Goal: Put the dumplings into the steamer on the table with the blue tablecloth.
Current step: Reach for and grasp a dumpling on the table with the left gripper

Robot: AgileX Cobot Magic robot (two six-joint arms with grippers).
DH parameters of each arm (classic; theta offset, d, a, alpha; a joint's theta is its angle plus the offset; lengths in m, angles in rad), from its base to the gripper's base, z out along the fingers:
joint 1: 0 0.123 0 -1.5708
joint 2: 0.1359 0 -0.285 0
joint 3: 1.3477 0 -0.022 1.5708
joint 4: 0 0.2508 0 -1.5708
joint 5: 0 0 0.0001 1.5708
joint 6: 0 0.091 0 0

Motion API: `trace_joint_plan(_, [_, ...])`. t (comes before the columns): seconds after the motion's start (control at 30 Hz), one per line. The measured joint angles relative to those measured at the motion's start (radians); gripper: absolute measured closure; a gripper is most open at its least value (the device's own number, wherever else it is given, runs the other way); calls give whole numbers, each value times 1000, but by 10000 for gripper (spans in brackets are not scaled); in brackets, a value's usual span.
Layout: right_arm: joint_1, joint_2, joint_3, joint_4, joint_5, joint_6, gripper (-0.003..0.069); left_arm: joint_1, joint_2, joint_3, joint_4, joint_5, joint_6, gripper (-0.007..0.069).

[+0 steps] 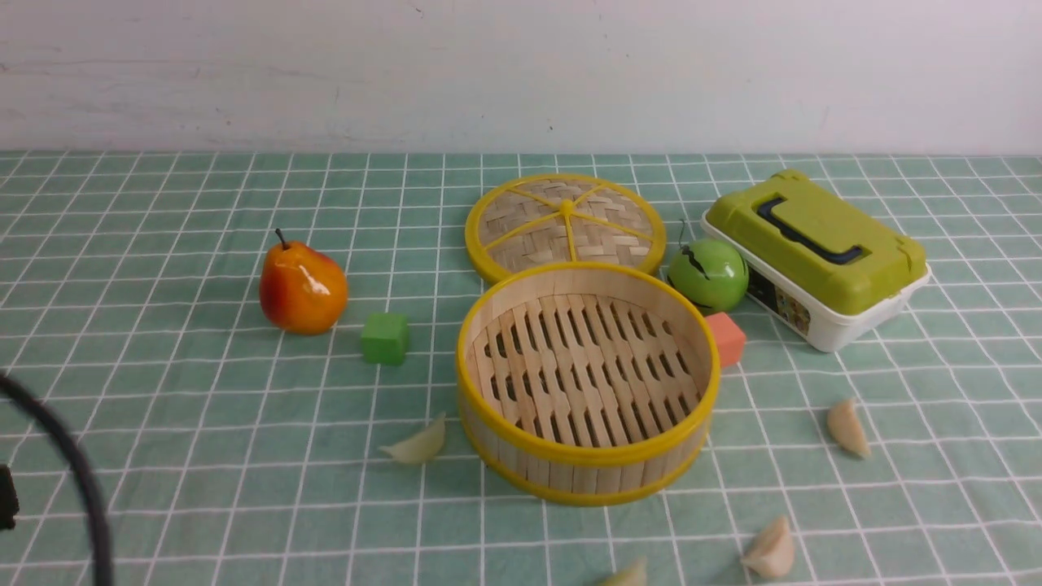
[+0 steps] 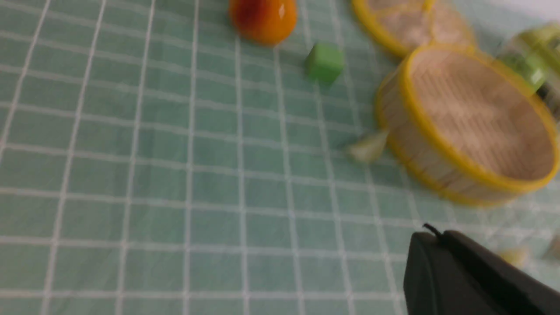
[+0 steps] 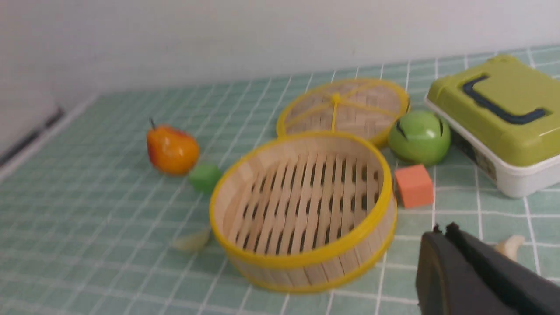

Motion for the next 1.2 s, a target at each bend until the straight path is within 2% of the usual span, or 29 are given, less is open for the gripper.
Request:
trace_joint_plan(0.13, [45, 145, -81, -86, 130, -27, 678, -6, 188, -103, 34, 177, 82, 638])
trace_joint_plan(0.2, [89, 206, -104, -124, 189, -20, 678, -45, 280, -139, 39, 208, 134, 638])
trace_joint_plan(0.3, [166, 291, -132, -192, 265, 12, 677, -127, 393, -190, 41, 213, 207, 638])
trace_joint_plan(0.4, [246, 390, -156, -278, 361, 60, 676, -252, 529, -270, 42, 212, 249, 638])
trace_joint_plan(0.6, [311, 484, -159, -343, 399, 96, 675, -360, 741, -413, 43, 147, 257, 630])
trace_joint_plan(0.7, [318, 494, -159, -347, 380, 98, 673, -387, 908, -524, 50, 125, 266, 537])
trace_joint_plan(0.73, [318, 494, -159, -347, 380, 98, 673, -387, 916, -530, 50, 125, 268, 529])
trace_joint_plan(0.77, [318, 494, -159, -347, 367, 99, 671, -389, 981, -573, 52, 110, 296, 442])
trace_joint_plan(0.8, [318, 494, -159, -347, 359, 99, 671, -389, 1012, -586, 55, 100, 315, 408])
trace_joint_plan(0.87, [318, 494, -159, -347, 340, 100, 670, -389, 1076, -620, 60, 69, 362, 294])
trace_joint_plan(0.9, [318, 494, -159, -347, 335, 100, 670, -389, 1089, -625, 62, 61, 373, 272])
trace_joint_plan(0.93, [318, 494, -160, -347, 314, 100, 669, -389, 1145, -643, 62, 18, 414, 191])
trace_joint_plan(1.0, [318, 494, -160, -347, 300, 100, 670, -389, 1199, -651, 62, -42, 451, 111])
trace_joint_plan(1.1, [318, 494, -160, -347, 284, 100, 669, -389, 1269, -654, 62, -117, 494, 49])
trace_joint_plan(1.2, [318, 494, -160, -348, 280, 100, 665, -389, 1331, -654, 62, -168, 531, 44])
